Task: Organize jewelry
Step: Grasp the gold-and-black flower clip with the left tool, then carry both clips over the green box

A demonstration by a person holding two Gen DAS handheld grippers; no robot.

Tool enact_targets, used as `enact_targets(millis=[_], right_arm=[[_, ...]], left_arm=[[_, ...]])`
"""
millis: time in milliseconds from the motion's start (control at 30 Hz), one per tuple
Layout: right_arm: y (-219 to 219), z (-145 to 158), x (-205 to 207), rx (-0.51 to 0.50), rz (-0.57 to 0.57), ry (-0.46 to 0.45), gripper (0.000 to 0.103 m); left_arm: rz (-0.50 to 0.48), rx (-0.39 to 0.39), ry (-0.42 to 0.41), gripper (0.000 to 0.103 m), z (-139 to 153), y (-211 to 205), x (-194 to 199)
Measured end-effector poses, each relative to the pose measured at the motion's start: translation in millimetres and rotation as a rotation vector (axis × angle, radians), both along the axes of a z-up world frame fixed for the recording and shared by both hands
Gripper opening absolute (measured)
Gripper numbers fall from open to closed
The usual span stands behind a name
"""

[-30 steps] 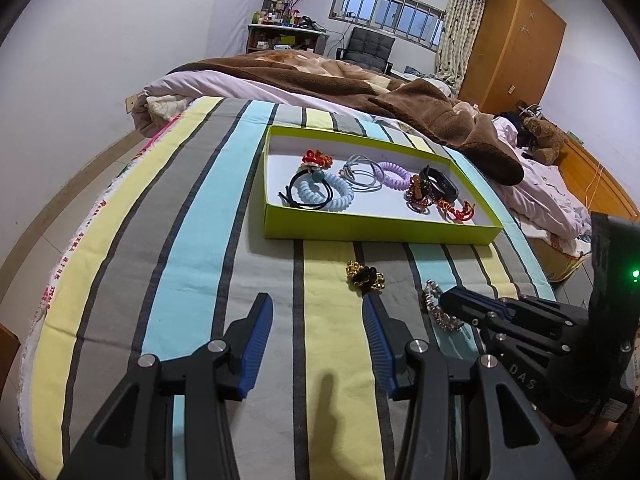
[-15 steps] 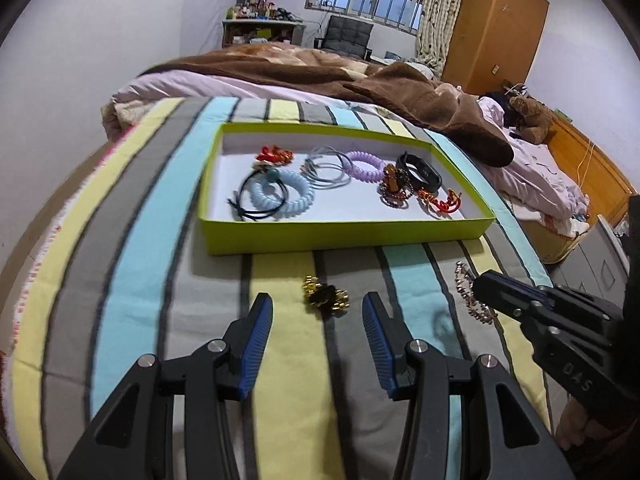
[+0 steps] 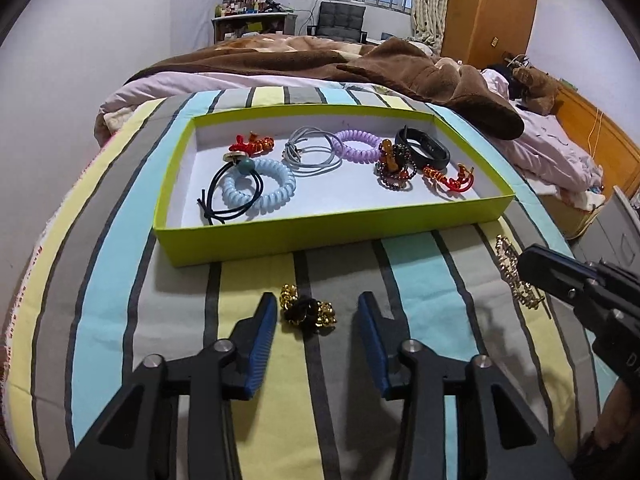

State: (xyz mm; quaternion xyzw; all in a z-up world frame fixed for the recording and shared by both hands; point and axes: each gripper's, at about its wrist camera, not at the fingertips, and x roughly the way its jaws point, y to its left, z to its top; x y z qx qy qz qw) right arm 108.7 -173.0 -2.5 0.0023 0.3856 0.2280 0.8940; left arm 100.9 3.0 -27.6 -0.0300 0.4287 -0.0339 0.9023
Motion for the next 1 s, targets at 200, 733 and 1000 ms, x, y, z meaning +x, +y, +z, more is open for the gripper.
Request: enact_targets(millis=[200, 733, 1000], right_arm=[[0, 0, 1, 0.001, 0.001, 0.0, 0.004], [-1, 5, 4, 0.008, -0.01, -0.006, 0.004], [-4, 20, 6, 0.016, -0.014, -0.037, 0.004]], left_arm=[[0.003, 0.022, 0.0, 0.027, 0, 1, 0], [0.002, -0.055, -0.072, 0.026, 19, 15, -9], [-0.006, -0.056, -0.12, 0.026, 41, 18, -6]])
